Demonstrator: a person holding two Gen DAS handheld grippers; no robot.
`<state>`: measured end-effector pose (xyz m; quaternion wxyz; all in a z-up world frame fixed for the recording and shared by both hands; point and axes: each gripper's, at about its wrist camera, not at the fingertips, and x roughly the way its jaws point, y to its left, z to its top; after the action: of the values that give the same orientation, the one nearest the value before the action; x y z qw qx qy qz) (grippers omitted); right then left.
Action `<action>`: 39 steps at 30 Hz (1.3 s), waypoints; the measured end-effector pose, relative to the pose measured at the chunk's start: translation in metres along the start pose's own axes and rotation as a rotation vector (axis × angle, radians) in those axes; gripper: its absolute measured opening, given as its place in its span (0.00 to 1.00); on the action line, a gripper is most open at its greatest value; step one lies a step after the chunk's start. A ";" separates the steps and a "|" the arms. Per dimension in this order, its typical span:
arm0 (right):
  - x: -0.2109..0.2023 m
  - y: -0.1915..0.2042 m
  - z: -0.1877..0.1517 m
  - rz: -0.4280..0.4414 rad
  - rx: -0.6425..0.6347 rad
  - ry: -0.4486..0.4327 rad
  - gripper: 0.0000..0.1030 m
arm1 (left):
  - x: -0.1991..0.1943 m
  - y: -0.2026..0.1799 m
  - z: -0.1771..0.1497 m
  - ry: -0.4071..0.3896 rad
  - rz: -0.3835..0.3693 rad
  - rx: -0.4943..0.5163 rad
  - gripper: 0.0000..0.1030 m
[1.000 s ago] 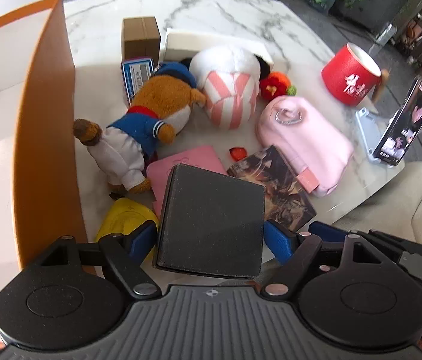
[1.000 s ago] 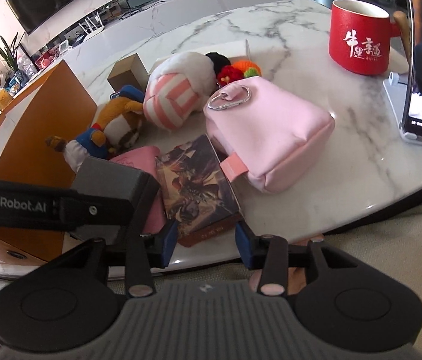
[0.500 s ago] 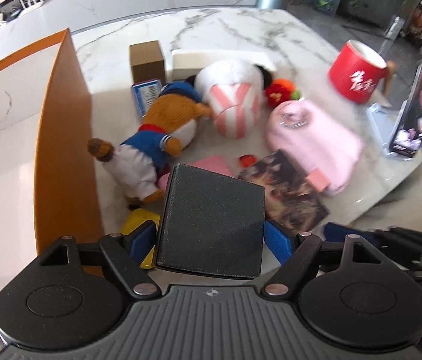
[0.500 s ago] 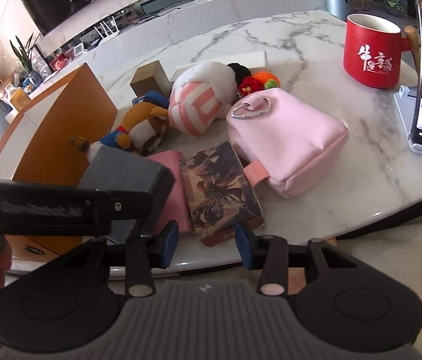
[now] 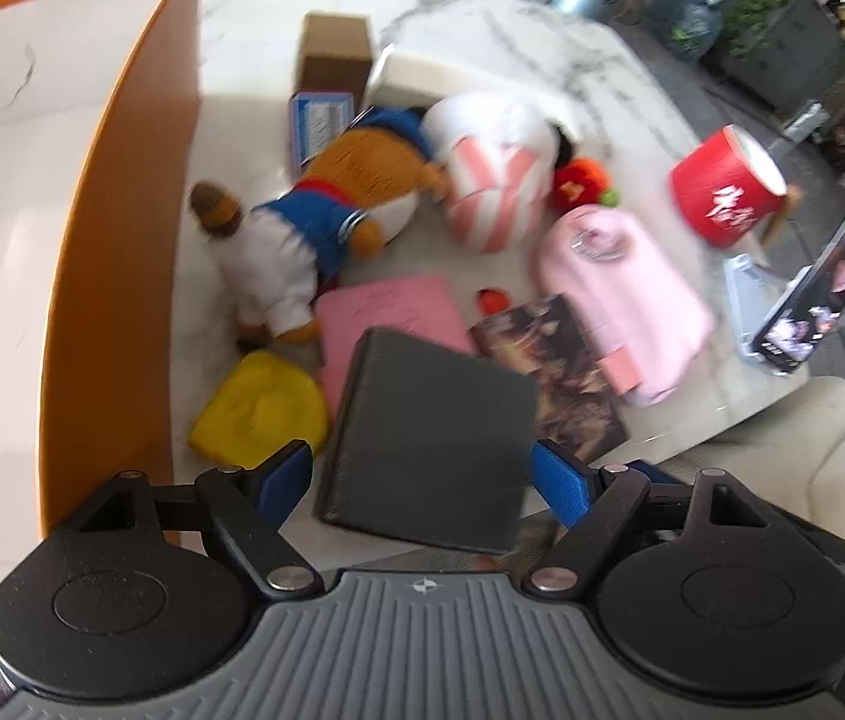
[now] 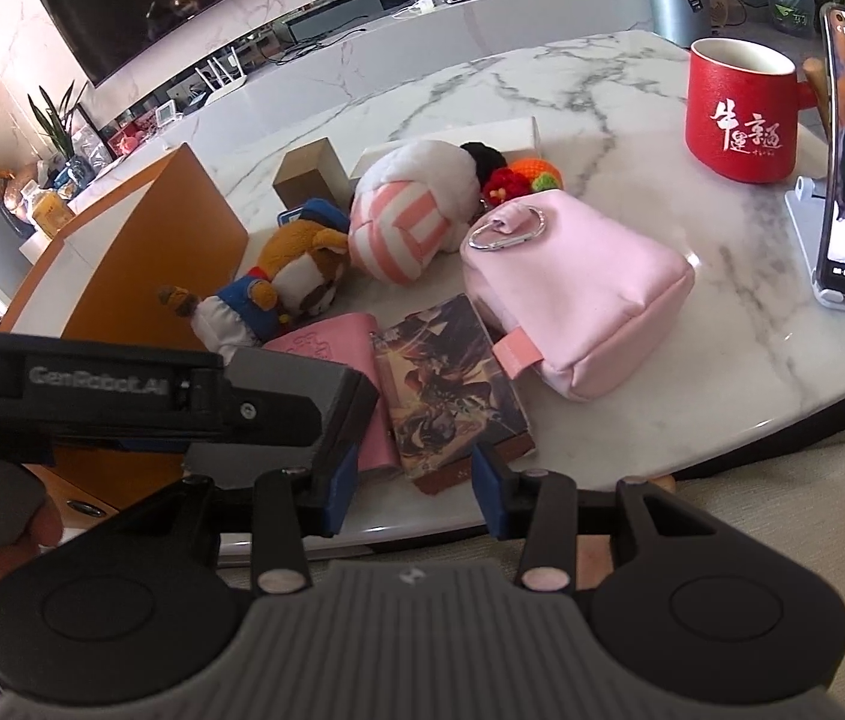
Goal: Organize objects
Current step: 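Close the left tool fingers around the dark grey square box, then lift the grey box with the left tool while the right tool approaches the pink wallet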
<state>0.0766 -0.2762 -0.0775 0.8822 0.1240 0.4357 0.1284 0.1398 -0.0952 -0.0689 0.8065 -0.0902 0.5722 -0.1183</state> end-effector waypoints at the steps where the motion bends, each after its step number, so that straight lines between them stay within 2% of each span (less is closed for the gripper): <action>1: -0.001 0.001 0.000 0.003 -0.002 -0.001 0.44 | 0.002 0.002 -0.001 0.007 -0.010 -0.009 0.92; 9: 0.002 0.003 -0.004 0.007 -0.016 0.019 0.44 | 0.003 0.009 -0.006 0.020 -0.043 -0.036 0.89; 11: 0.002 0.004 -0.004 0.010 -0.019 0.020 0.44 | -0.003 0.008 -0.006 0.003 -0.043 -0.033 0.72; 14: 0.002 0.006 -0.005 0.013 -0.025 0.020 0.44 | -0.013 0.007 -0.006 -0.020 -0.043 -0.022 0.59; 20: 0.001 0.009 -0.005 0.021 -0.034 0.008 0.44 | -0.029 -0.001 -0.009 -0.049 -0.048 0.001 0.45; 22: -0.001 0.007 -0.004 0.017 -0.029 0.004 0.41 | -0.034 -0.005 -0.010 -0.059 -0.062 0.015 0.44; 24: -0.002 0.003 -0.003 0.027 -0.006 0.011 0.26 | -0.038 -0.010 -0.012 -0.062 -0.085 0.032 0.44; 26: -0.001 -0.001 -0.002 0.014 0.015 0.021 0.23 | -0.038 -0.016 -0.013 -0.063 -0.110 0.055 0.44; 29: 0.001 -0.007 -0.002 -0.026 0.030 0.029 0.23 | -0.031 -0.025 -0.016 -0.045 -0.128 0.074 0.46; 34: 0.004 -0.009 -0.005 -0.010 0.035 0.037 0.21 | -0.019 -0.034 -0.018 -0.071 -0.071 0.087 0.56; 39: 0.007 -0.009 -0.006 0.000 0.032 0.045 0.21 | -0.011 -0.030 -0.014 -0.093 -0.064 0.074 0.54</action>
<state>0.0765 -0.2819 -0.0893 0.8700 0.1353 0.4575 0.1243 0.1202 -0.1209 -0.0553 0.8308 -0.0838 0.5263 -0.1607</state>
